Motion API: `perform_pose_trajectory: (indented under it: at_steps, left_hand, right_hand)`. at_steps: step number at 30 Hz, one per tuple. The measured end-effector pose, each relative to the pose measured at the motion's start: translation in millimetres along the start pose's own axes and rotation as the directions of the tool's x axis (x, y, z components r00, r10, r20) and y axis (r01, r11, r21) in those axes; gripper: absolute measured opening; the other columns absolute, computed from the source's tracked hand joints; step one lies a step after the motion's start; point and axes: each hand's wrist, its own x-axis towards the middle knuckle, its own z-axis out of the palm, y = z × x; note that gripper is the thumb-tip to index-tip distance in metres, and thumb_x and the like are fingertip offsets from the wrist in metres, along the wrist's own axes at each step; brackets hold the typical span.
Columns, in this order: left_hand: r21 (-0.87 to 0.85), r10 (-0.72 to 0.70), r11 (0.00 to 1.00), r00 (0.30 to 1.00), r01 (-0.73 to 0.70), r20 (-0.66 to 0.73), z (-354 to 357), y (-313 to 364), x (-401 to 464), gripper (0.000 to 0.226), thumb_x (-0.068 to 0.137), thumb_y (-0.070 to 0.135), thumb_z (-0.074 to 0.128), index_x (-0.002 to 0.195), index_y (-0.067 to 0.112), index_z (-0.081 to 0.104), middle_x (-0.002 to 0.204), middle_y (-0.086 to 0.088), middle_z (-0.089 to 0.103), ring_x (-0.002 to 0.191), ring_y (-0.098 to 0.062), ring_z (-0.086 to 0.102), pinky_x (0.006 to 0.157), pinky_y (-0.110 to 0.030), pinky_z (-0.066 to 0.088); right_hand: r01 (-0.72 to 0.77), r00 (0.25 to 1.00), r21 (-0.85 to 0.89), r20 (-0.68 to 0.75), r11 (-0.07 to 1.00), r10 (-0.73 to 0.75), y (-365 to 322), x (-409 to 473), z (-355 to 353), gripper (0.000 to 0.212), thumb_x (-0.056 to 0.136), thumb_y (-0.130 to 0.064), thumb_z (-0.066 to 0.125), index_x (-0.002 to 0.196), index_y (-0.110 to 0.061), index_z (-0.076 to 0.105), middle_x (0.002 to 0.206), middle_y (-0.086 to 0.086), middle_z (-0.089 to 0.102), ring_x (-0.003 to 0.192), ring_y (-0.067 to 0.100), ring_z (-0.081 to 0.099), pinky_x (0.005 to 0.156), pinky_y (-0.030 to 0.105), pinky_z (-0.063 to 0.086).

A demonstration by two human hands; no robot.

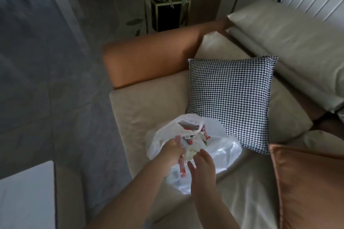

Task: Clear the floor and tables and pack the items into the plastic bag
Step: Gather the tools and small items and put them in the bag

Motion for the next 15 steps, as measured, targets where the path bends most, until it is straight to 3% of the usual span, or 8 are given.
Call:
perform_pose_trajectory:
  at_steps: [3, 5, 7, 9, 11, 13, 15]
  left_hand:
    - [-0.07, 0.039, 0.997, 0.999, -0.039, 0.006, 3, -1, 7, 0.019, 0.091, 0.002, 0.054, 0.103, 0.017, 0.057, 0.115, -0.015, 0.063, 0.109, -0.031, 0.061, 0.098, -0.048, 0.05]
    - [-0.103, 0.041, 0.994, 0.999, -0.041, -0.002, 5, 1, 13, 0.022, 0.089, 0.001, 0.057, 0.107, 0.013, 0.058, 0.111, -0.014, 0.064, 0.106, -0.031, 0.062, 0.097, -0.047, 0.051]
    - [-0.135, -0.003, 0.991, 1.0, 0.002, -0.009, 6, 4, 18, 0.014, 0.087, -0.004, 0.059, 0.095, 0.008, 0.057, 0.096, -0.015, 0.064, 0.09, -0.029, 0.066, 0.094, -0.047, 0.053]
    - [-0.12, -0.083, 0.989, 0.997, 0.083, 0.004, 6, 7, 18, 0.021, 0.089, -0.008, 0.056, 0.077, 0.008, 0.05, 0.078, -0.016, 0.061, 0.064, -0.022, 0.065, 0.082, -0.044, 0.057]
    - [-0.122, -0.139, 0.982, 0.989, 0.144, 0.044, 8, 7, 18, 0.014, 0.089, -0.009, 0.055, 0.083, 0.003, 0.05, 0.084, -0.02, 0.064, 0.061, -0.023, 0.067, 0.073, -0.043, 0.06]
    - [-0.228, -0.136, 0.963, 0.99, 0.141, 0.039, 8, 8, 17, 0.018, 0.091, -0.008, 0.055, 0.103, 0.004, 0.048, 0.093, -0.022, 0.065, 0.072, -0.026, 0.068, 0.066, -0.041, 0.061]
    - [-0.398, -0.105, 0.912, 0.994, 0.099, 0.007, 8, 8, 21, 0.025, 0.094, -0.004, 0.051, 0.114, 0.008, 0.042, 0.1, -0.02, 0.063, 0.082, -0.026, 0.067, 0.068, -0.038, 0.06]
  right_hand:
    - [0.013, 1.0, -0.089, 0.004, 0.996, -0.013, 5, 5, -2, 0.037, 0.093, -0.001, 0.04, 0.129, -0.01, 0.048, 0.125, 0.01, 0.054, 0.111, 0.024, 0.055, 0.091, 0.032, 0.045]
    - [0.022, 1.0, -0.126, 0.002, 0.992, -0.022, 6, 7, -2, 0.036, 0.092, -0.002, 0.041, 0.126, -0.01, 0.05, 0.122, 0.011, 0.057, 0.109, 0.025, 0.057, 0.087, 0.032, 0.047]
    - [0.034, 0.999, -0.125, 0.011, 0.992, -0.033, 2, 7, -1, 0.033, 0.091, 0.0, 0.041, 0.121, -0.007, 0.053, 0.11, 0.01, 0.061, 0.102, 0.025, 0.06, 0.079, 0.029, 0.048]
    - [0.064, 0.998, -0.146, 0.016, 0.987, -0.062, -3, 6, -2, 0.028, 0.091, 0.002, 0.04, 0.113, -0.007, 0.055, 0.101, 0.009, 0.062, 0.093, 0.025, 0.062, 0.074, 0.027, 0.048]
    - [0.127, 0.992, -0.204, 0.039, 0.971, -0.121, -4, 8, -5, 0.029, 0.09, 0.003, 0.039, 0.099, -0.015, 0.061, 0.093, 0.008, 0.062, 0.086, 0.026, 0.061, 0.076, 0.034, 0.05]
    - [0.199, 0.98, -0.256, 0.055, 0.946, -0.192, -3, 11, -8, 0.034, 0.089, 0.004, 0.039, 0.079, -0.021, 0.059, 0.08, 0.004, 0.058, 0.081, 0.025, 0.055, 0.082, 0.046, 0.049]
    - [0.219, 0.975, -0.276, 0.029, 0.936, -0.219, 1, 15, -10, 0.028, 0.09, 0.0, 0.043, 0.085, -0.023, 0.058, 0.086, 0.0, 0.059, 0.085, 0.02, 0.056, 0.085, 0.04, 0.047]
